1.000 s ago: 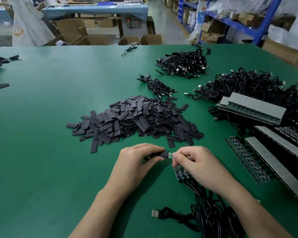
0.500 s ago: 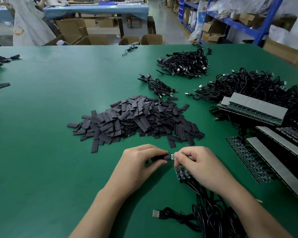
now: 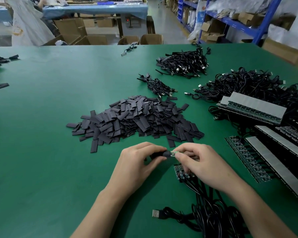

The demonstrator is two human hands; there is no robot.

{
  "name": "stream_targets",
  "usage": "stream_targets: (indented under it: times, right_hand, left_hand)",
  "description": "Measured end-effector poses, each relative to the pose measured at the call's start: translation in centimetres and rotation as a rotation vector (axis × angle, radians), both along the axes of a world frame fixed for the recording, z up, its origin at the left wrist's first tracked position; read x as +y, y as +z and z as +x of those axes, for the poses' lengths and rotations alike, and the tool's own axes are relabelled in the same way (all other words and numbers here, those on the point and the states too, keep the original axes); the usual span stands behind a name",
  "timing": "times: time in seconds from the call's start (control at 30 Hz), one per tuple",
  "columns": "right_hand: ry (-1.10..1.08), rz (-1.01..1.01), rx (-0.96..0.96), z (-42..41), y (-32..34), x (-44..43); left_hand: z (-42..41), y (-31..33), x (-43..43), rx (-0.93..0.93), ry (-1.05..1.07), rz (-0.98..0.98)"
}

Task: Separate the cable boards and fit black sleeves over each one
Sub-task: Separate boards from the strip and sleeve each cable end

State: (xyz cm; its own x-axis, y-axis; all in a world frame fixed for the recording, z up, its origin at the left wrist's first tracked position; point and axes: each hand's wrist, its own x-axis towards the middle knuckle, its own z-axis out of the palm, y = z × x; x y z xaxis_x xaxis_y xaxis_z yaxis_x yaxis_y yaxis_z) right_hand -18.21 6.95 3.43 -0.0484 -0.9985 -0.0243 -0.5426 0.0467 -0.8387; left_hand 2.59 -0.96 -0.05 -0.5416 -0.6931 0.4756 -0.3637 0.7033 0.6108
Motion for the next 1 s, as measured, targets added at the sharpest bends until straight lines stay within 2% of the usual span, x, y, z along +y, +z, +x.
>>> stream_targets:
  times: [0.13, 0.43, 0.63, 0.87, 1.0]
  right_hand:
    - [-0.028, -0.001, 0.031, -0.3, 0.1, 0.0]
    - [0.006, 0.031, 0.038, 0.4, 0.0, 0.0]
    - [-0.004, 0.018, -0.051, 0.0, -0.2, -0.2]
    - [0.014, 0.037, -0.284, 0.0, -0.3, -0.4]
    - [0.010, 0.034, -0.347, 0.1, -0.5, -0.5]
  left_hand:
    - [0.2, 0.0, -0.1, 0.002, 0.025, -0.013]
    - [-0.3, 0.3, 0.3, -0.035, -0.065, -0.088]
    - [-0.4, 0.5, 0.4, 0.023, -0.010, -0.091]
    - [-0.7, 1.0, 0.8, 0.255, 0.191, -0.024]
    - [-1.1, 1.0, 1.1, 0.293, 0.180, 0.019]
